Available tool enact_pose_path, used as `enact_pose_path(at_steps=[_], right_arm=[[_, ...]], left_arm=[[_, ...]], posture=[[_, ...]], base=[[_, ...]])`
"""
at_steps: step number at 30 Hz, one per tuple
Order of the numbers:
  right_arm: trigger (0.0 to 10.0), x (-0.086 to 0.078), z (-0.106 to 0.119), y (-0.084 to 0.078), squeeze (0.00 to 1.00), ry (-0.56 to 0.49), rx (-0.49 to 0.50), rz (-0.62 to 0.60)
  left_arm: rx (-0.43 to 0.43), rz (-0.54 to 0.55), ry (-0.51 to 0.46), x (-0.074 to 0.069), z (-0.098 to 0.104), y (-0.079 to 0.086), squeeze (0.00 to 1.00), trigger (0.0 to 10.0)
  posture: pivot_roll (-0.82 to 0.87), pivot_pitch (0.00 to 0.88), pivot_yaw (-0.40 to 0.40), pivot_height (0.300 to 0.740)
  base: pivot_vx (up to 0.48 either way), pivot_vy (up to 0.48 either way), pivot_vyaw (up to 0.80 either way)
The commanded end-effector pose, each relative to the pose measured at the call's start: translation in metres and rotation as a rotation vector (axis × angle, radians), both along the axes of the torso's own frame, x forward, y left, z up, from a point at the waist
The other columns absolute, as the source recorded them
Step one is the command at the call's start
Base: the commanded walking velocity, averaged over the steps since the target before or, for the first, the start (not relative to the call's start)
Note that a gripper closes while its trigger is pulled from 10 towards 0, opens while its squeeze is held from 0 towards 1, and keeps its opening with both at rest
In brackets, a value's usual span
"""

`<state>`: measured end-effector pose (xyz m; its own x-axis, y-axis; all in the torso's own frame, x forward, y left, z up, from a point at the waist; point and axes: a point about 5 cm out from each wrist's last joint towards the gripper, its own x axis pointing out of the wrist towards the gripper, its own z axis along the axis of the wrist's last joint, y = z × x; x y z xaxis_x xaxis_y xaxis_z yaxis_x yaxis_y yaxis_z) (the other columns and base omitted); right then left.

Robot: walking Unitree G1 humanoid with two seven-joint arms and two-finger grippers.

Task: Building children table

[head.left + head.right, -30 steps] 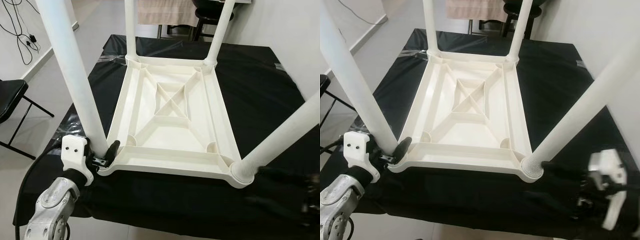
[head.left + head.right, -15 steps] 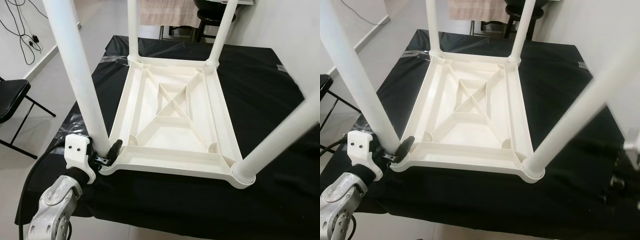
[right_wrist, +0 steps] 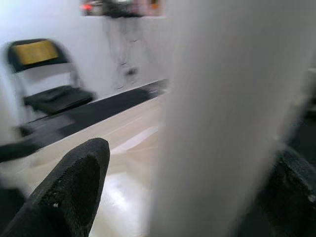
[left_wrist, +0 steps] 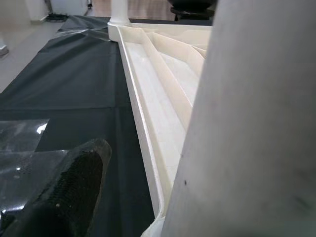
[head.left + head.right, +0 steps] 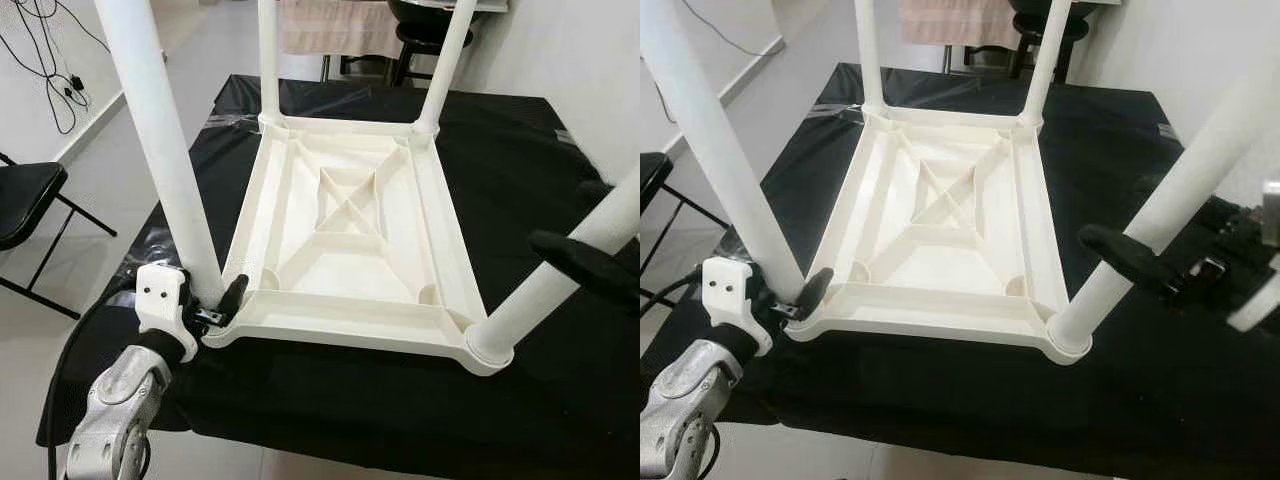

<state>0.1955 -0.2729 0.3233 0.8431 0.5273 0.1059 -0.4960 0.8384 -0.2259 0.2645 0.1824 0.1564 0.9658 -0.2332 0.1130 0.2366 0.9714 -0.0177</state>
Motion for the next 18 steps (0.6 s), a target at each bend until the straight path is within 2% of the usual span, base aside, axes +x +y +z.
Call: enact_pose_path(at_steps=[1, 4, 6, 8, 16, 17, 18], right_arm=[[10.0, 0.004, 0.002, -0.008, 0.0, 0.007, 0.017, -0.076], [10.0, 0.004, 0.002, -0.008, 0.0, 0.007, 0.017, -0.076], [10.0, 0.01, 0.021, -0.023, 0.0, -0.04, 0.052, -0.218], [10.0, 0.008, 0.042, -0.036, 0.0, -0.087, 0.128, -0.286], [10.0, 0.005, 0.051, -0.04, 0.0, -0.079, 0.123, -0.32], [4.5, 0.005, 0.052, -0.04, 0.0, -0.074, 0.13, -0.321], [4.5, 0.005, 0.052, -0.04, 0.0, -0.074, 0.13, -0.321]], left_arm=[[0.007, -0.008, 0.024, 0.0, -0.006, -0.005, 0.0, 10.0], [0.007, -0.008, 0.024, 0.0, -0.006, -0.005, 0.0, 10.0], [0.006, -0.006, 0.025, 0.0, -0.007, -0.005, 0.0, 10.0], [0.004, -0.001, 0.025, 0.0, -0.008, -0.005, 0.0, 10.0], [0.005, -0.001, 0.021, 0.001, -0.007, -0.005, 0.0, 10.0], [0.005, 0.0, 0.019, 0.002, -0.007, -0.004, 0.0, 10.0], [0.005, 0.0, 0.019, 0.002, -0.007, -0.004, 0.0, 10.0]], posture=[[-0.11, 0.147, -0.063, 0.74], [-0.11, 0.147, -0.063, 0.74], [-0.11, 0.149, -0.067, 0.74], [-0.12, 0.148, -0.069, 0.74], [-0.12, 0.148, -0.065, 0.74], [-0.12, 0.148, -0.064, 0.74], [-0.12, 0.148, -0.064, 0.74]], base=[[0.0, 0.0, 0.0], [0.0, 0.0, 0.0], [0.0, 0.0, 0.0], [0.0, 0.0, 0.0], [0.0, 0.0, 0.0], [0.0, 0.0, 0.0], [0.0, 0.0, 0.0]])
